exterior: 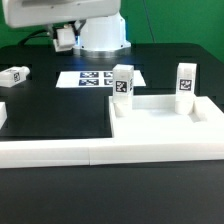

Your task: Assemble square table

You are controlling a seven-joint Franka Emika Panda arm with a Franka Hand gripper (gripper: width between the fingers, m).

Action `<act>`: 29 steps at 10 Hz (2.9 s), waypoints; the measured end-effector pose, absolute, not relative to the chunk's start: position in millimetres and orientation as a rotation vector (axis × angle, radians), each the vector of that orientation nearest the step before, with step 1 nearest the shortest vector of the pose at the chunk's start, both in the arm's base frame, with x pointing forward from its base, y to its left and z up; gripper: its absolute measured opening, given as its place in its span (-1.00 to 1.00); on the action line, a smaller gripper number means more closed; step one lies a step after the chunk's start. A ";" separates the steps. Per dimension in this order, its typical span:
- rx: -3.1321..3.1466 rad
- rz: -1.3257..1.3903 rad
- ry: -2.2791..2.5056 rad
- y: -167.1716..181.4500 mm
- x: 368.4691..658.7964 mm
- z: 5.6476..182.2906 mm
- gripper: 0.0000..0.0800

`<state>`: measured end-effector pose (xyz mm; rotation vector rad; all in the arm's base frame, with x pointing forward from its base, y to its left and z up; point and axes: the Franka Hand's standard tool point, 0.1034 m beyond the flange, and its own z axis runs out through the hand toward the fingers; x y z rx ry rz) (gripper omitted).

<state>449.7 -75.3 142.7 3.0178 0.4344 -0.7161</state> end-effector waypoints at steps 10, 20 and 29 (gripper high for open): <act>3.144 0.218 0.333 3.2 551.8 189.8 -0.27; 3.012 0.790 0.196 44.6 586.5 165.9 -0.27; 3.038 0.902 0.107 107.0 612.8 145.7 -0.27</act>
Offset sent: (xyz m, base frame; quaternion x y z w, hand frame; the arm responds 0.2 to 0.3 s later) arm 0.0000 0.0000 0.0000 0.0000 0.1938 0.0000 0.9810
